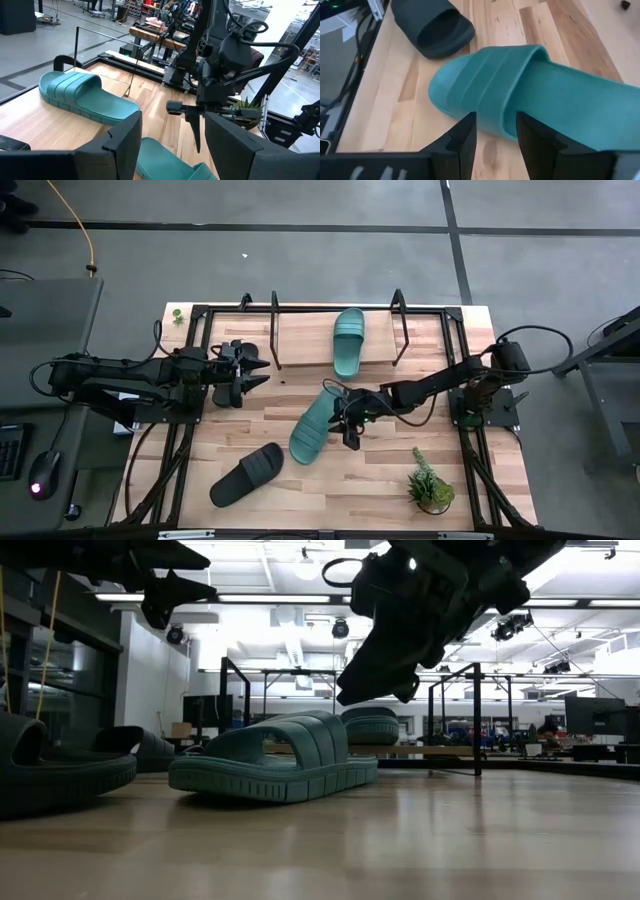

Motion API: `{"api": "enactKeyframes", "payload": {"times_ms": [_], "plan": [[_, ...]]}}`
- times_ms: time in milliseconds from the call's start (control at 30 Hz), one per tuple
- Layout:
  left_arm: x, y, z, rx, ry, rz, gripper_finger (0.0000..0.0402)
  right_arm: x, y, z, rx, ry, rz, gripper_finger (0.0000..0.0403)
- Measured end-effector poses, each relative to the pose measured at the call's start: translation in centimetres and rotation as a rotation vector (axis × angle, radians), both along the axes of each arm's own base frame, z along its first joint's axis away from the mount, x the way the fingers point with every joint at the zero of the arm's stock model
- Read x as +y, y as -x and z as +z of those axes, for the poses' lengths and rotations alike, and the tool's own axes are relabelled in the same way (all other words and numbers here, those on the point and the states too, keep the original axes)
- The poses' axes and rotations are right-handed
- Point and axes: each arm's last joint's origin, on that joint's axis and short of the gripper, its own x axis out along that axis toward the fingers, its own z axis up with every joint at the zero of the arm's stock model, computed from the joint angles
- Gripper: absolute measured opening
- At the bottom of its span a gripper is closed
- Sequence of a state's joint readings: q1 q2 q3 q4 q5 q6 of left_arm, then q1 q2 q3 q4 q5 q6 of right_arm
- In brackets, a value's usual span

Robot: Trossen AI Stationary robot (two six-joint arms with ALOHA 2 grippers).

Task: Pick and place slides into the shelf
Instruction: Put the green slipper on the shelf

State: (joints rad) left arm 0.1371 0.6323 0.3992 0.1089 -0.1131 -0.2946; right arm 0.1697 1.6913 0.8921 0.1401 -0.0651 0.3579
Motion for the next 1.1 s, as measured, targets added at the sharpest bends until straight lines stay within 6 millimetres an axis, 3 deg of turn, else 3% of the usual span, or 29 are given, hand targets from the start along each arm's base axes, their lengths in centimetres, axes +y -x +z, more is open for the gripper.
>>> {"api": "enactKeyframes", "payload": {"times_ms": [1100], "plan": [[0.0, 0.0, 0.0, -0.004, -0.004, 0.012, 0.0198, 0.1, -0.7, -1.3, -0.009, -0.007, 0.018, 0.0129]]}}
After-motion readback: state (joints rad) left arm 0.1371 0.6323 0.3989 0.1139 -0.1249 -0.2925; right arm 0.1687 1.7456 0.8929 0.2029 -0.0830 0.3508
